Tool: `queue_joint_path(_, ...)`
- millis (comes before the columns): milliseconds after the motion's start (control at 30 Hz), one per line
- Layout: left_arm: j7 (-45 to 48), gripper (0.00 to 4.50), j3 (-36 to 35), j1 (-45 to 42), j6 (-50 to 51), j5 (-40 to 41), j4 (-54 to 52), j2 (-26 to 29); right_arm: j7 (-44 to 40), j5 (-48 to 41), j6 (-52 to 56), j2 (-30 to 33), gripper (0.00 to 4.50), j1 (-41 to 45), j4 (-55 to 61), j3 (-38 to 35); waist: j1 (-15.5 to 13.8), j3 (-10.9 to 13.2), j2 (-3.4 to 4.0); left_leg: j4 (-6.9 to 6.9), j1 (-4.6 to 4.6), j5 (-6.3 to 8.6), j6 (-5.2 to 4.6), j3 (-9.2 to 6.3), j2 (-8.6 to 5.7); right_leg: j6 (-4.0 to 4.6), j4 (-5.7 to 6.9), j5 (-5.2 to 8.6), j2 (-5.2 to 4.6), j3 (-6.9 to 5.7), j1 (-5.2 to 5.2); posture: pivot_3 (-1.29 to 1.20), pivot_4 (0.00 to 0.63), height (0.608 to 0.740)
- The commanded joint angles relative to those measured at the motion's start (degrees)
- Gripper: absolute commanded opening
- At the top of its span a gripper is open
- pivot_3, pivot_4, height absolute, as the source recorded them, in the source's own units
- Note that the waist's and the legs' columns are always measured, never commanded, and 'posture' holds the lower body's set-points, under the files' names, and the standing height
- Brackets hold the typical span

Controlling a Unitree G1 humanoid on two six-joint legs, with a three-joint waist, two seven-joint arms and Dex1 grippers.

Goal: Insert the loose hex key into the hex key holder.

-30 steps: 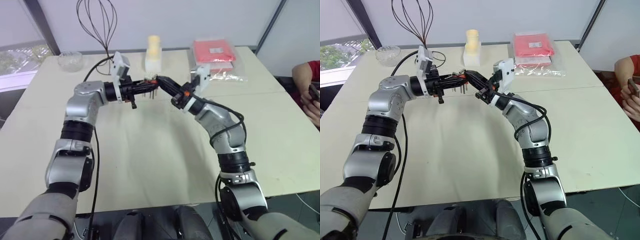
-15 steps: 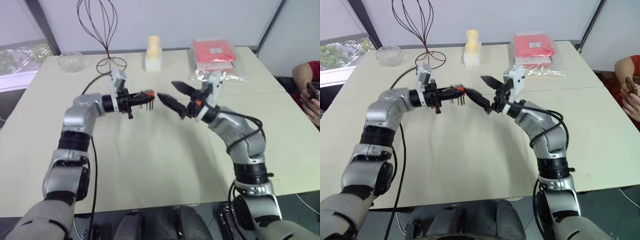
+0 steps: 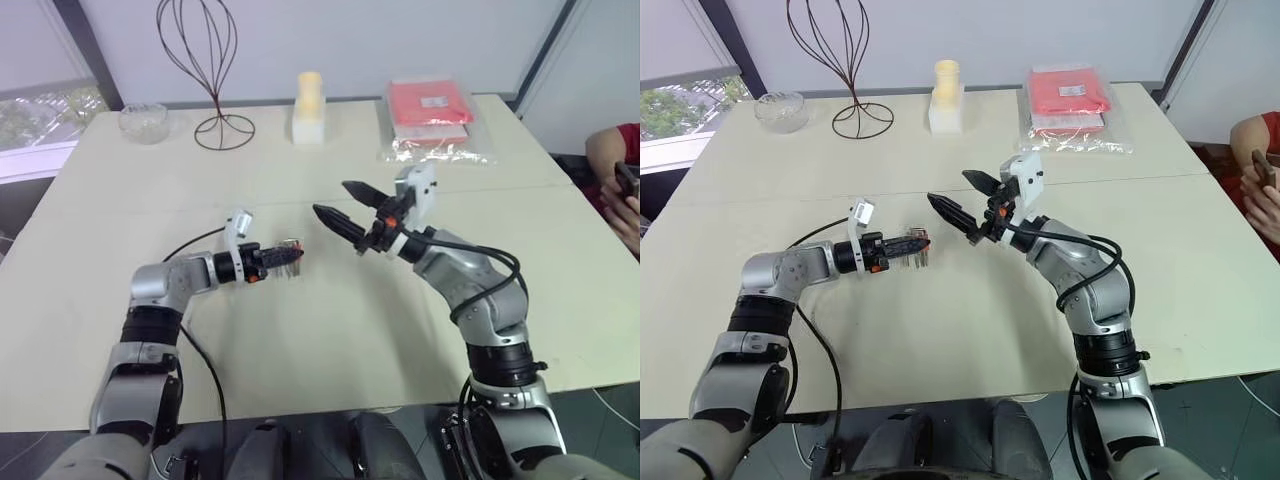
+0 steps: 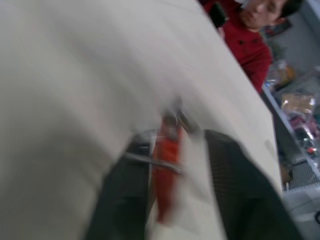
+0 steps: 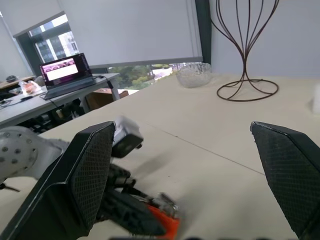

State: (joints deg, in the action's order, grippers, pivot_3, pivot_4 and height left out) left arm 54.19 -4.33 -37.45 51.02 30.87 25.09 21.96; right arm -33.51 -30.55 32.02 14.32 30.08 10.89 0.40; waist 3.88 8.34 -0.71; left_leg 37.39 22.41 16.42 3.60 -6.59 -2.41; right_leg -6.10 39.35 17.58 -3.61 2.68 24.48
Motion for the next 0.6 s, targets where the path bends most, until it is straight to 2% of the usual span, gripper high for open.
queue_joint_path(33,-0.8,3.73,-0.4,0.4,-0.9,-0.4,-0.8,0.3,0.2,0.0,-1.4,-0.6,4.5,0.1,1.2,-0.1,0.0,0.0,0.0,0.0,0.0,0.0,0.0,0.0,0.0,0.0,0.0,0.0,0.0,0.0,0.0,0.0,0.15,0.74)
queue_joint_path(67,-0.8,4.23,-0.1,0.8,-1.1,-0.7,-1.4,0.6,0.3,0.1,-1.5,-0.6,4.5,0.0,1.1,-0.1,0.0,0.0,-0.01,0.0,0.0,0.0,0.0,0.0,0.0,0.0,0.0,0.0,0.0,0.0,0.0,0.0,0.15,0.74)
queue_joint_path(100,-1.6,4.43,-0.3,1.2,-1.8,-1.1,-1.8,0.9,0.2,0.3,-1.5,-0.5,4.5,-0.2,1.0,0.0,0.0,0.0,-0.01,0.0,0.0,0.0,0.0,0.0,0.0,0.0,0.0,0.0,-0.01,0.0,-0.01,0.0,0.15,0.74)
queue_joint_path(167,-4.4,4.43,-1.1,1.9,-4.0,-2.7,-2.2,1.5,0.3,0.5,-1.5,-0.3,4.5,-0.7,1.3,0.1,0.0,0.0,-0.01,0.0,-0.02,0.0,0.0,0.0,0.0,0.0,0.0,0.0,-0.02,0.0,-0.02,0.0,0.15,0.74)
queue_joint_path(300,-8.9,4.43,1.3,7.3,-16.5,-11.0,-6.9,5.4,1.3,1.2,-1.5,0.8,4.5,-3.3,3.1,-0.7,0.2,0.0,-0.02,-0.07,-0.08,0.0,0.0,0.02,0.05,0.0,-0.02,0.0,-0.04,0.05,-0.01,0.0,0.15,0.74)
queue_joint_path(400,-13.9,4.43,-1.7,12.0,-22.6,-12.9,-13.1,6.6,4.4,3.7,-3.9,1.3,4.5,-7.3,4.5,-1.9,0.1,0.0,-0.02,-0.21,-0.17,0.01,0.0,0.02,0.07,0.01,-0.04,0.0,-0.03,0.15,-0.01,0.0,0.15,0.74)
queue_joint_path(600,-25.5,4.43,-11.1,20.8,-23.8,-9.0,-29.5,2.0,16.2,12.9,-16.7,-1.7,4.5,-14.6,-0.6,-7.7,-1.1,0.0,-0.02,-0.16,-0.08,0.14,-0.24,0.03,0.06,0.0,-0.13,0.0,-0.09,0.17,-0.01,0.0,0.15,0.74)
